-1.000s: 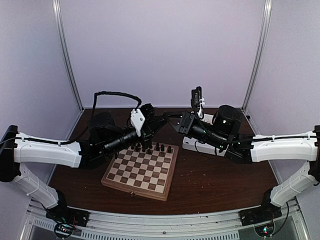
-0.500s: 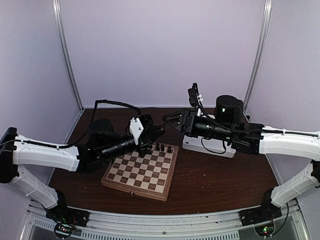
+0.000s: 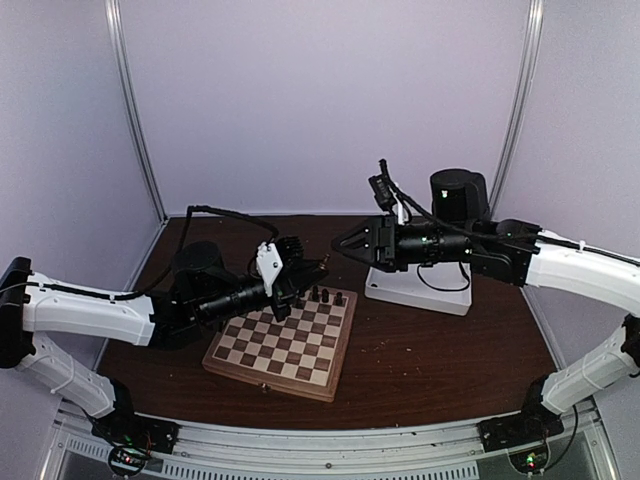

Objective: Set up the chess pieces on the board
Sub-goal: Place the chess piece on the chessboard.

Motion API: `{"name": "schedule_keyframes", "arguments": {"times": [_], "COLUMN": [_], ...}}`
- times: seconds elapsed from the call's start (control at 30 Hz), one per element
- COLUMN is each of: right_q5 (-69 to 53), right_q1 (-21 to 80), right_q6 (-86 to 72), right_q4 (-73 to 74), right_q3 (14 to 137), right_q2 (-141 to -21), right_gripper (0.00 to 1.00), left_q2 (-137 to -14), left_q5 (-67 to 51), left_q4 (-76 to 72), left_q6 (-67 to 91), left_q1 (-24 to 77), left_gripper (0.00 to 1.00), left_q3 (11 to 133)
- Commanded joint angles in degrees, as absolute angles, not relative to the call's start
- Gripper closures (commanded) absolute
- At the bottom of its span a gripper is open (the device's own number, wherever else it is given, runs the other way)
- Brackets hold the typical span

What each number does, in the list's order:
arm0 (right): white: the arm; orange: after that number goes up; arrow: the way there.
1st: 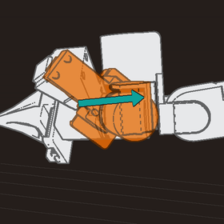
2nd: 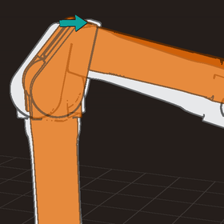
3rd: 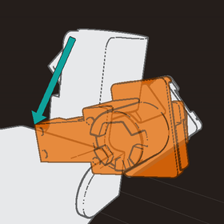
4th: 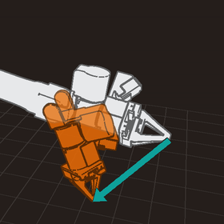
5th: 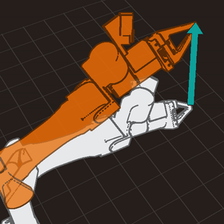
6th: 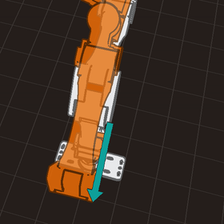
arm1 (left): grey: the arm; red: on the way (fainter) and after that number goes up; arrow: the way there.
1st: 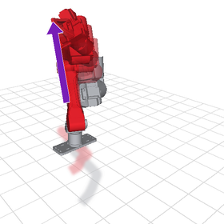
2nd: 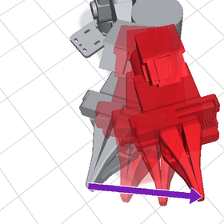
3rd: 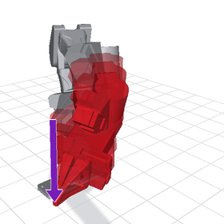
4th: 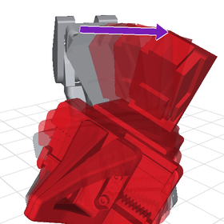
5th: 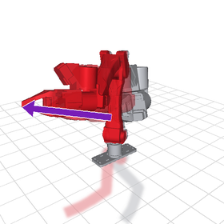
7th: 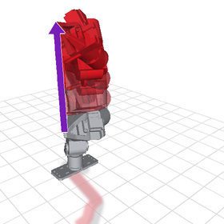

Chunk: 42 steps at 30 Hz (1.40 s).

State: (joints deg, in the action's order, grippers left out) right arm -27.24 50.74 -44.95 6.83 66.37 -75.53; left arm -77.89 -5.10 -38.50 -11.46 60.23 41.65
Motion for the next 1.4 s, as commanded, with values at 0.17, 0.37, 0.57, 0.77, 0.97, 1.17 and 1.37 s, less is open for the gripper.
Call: {"name": "schedule_keyframes", "arguments": {"times": [0.17,0.37,0.57,0.77,0.97,1.17,1.37], "right_q5": [-34.4,-35.4,-35.0,-35.2,-34.8,-34.0,-27.2], "right_q1": [50.4,50.3,50.2,50.0,49.6,49.4,48.6], "right_q6": [-47.1,-48.4,-49.1,-49.2,-48.8,-47.9,-38.4], "right_q4": [4.4,1.7,0.6,0.7,1.6,2.3,10.3], "right_q3": [67.1,66.6,65.7,65.4,65.3,65.3,67.4], "right_q2": [-79.7,-80.4,-79.9,-79.9,-79.5,-79.2,-77.2], "right_gripper": [0.53,0.58,0.74,0.83,0.94,1.0,1.0], "left_q2": [-77.4,-77.5,-77.6,-77.7,-77.7,-77.6,-75.6], "left_q5": [-7.4,-8.0,-8.2,-8.1,-8.1,-6.6,-5.0], "left_q4": [-39.7,-39.7,-39.6,-39.5,-39.6,-39.3,-37.3], "left_q6": [-10.6,-10.4,-10.2,-10.3,-10.3,-9.7,-5.9], "left_q1": [60.5,60.6,60.5,60.5,60.5,60.6,60.6], "left_gripper": [0.9,0.9,0.9,0.9,0.9,0.76,0.52], "left_q3": [41.5,41.7,41.7,41.7,41.4,40.9,37.9]}}
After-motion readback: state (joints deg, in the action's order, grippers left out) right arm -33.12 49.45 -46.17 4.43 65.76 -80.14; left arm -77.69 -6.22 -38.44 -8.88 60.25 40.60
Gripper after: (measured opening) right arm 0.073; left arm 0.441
